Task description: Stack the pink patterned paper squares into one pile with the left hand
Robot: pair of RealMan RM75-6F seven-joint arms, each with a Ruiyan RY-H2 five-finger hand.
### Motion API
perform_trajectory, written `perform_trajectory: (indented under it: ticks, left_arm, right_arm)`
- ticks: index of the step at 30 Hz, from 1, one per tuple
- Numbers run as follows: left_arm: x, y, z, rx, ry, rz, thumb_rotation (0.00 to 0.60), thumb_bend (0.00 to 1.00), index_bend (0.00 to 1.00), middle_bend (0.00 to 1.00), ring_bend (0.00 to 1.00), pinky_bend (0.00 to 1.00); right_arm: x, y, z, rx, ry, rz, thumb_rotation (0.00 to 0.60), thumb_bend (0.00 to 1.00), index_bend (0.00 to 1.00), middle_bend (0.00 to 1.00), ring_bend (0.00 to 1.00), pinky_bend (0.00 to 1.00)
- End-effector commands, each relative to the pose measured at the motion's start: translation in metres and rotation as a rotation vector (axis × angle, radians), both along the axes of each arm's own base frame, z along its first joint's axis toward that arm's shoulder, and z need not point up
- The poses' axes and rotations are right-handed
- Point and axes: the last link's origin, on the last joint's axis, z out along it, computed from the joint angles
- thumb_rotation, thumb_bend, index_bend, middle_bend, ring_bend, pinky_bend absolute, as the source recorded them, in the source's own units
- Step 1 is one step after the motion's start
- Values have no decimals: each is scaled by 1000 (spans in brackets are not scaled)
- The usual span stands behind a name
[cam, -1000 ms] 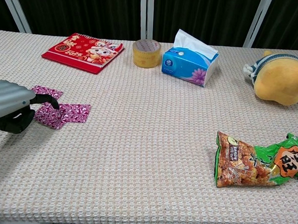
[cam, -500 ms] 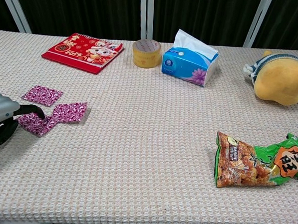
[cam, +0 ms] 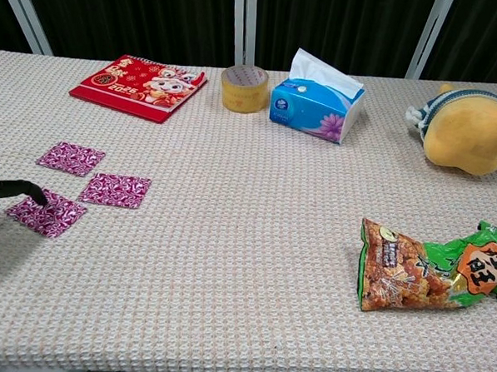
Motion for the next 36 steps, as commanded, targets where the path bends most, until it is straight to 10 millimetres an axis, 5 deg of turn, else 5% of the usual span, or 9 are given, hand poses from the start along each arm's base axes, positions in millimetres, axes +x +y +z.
perform_trajectory:
  ticks: [1,8,13,15,16,18,19,22,36]
  left_arm:
    - [-1,-2,3,1,1,6,600,763,217,898,834,875]
    - [11,7,17,84,-81,-34,600,705,217,884,826,870]
    - [30,22,21,170,-180,-125,600,294,259,778,736,838]
    - [37,26,17,171,-210,-154,600,190,272,500,477,688]
    - [39,27,14,157,-222,-162,599,165,261,296,274,509]
    - [42,33,9,151,-214,-176,551,141,233,37,23,208]
    - [44,35,5,137,-212,-169,502,138,219,0,0,138]
    - [49,45,-6,84,-211,-145,449,138,201,0,0,135]
    - [64,79,-34,28,-174,-137,492,167,241,0,0,127]
  right_arm:
    - [1,0,0,1,0,2,600,327,0,0,0,0]
    - [3,0,1,-6,-2,12,600,327,0,0,0,0]
    - [4,1,3,-14,-4,15,600,327,0,0,0,0]
    - [4,1,3,-14,-4,14,600,327,0,0,0,0]
    - [4,1,3,-15,-4,15,600,327,0,0,0,0]
    - [4,0,2,-14,-4,14,600,327,0,0,0,0]
    - [4,0,2,-13,-4,14,600,327,0,0,0,0]
    - [3,0,3,-13,-2,12,600,327,0,0,0,0]
    - [-2,0,4,-14,-2,-6,600,327,0,0,0,0]
